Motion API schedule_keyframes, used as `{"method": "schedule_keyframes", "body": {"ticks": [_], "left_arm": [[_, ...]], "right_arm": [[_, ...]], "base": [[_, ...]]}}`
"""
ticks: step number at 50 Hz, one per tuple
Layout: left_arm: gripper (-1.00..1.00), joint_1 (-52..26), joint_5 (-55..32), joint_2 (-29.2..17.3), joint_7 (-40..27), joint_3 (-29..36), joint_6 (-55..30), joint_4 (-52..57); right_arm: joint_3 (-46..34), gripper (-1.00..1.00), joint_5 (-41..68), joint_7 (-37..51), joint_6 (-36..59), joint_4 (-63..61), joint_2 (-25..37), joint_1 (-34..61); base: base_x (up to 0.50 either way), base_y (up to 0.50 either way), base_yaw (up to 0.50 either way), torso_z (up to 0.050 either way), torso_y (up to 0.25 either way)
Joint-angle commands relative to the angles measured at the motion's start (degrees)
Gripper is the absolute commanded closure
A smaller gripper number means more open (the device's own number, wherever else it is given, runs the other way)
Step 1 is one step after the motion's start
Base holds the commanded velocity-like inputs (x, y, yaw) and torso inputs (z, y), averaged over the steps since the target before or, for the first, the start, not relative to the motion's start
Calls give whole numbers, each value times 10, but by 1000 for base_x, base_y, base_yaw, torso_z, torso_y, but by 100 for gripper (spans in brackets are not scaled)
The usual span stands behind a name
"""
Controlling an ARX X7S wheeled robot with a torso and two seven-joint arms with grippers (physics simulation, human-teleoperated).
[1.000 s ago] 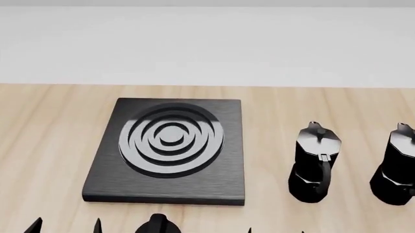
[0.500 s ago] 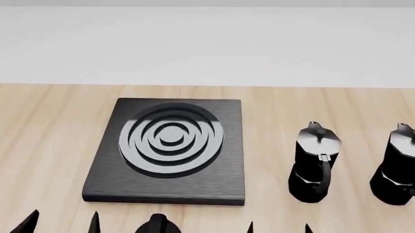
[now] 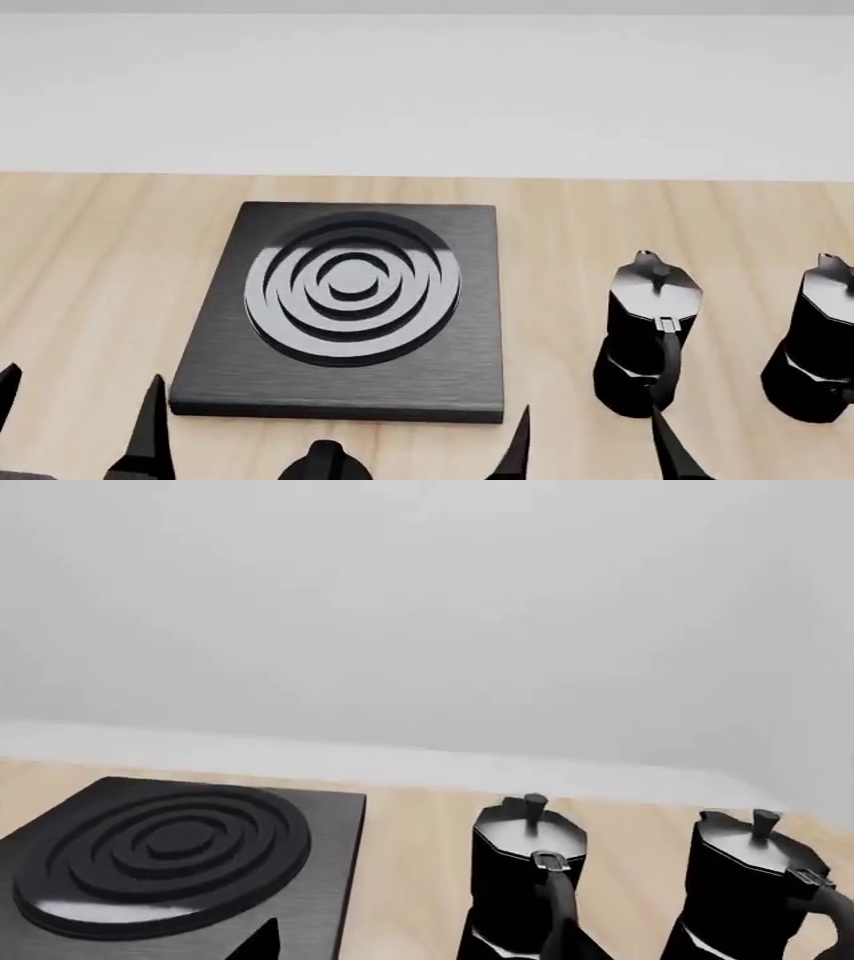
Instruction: Put the right moka pot on the stove.
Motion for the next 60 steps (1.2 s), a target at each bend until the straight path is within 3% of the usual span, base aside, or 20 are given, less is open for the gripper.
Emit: {"method": "schedule_keyframes", "body": {"ticks": [1, 34, 44, 60], "left_arm": [[-100, -11, -39, -30, -29, -27, -65, 102], [-100, -13, -39, -36, -33, -21, -62, 108], [-100, -11, -19, -42, -30, -9, -53, 108], [-100, -9, -16, -43, -28, -5, -43, 103]], "right_arm": [[12, -100, 12, 14, 46, -79, 22, -5], [-2, -100, 12, 14, 62, -77, 25, 7], [-5, -100, 5, 31, 104, -117, 38, 6], [-2, -100, 7, 38, 115, -138, 45, 5]], "base": [[0, 0, 0, 0, 0], [0, 0, 0, 0, 0], [0, 0, 0, 0, 0], [0, 0, 0, 0, -107]]}}
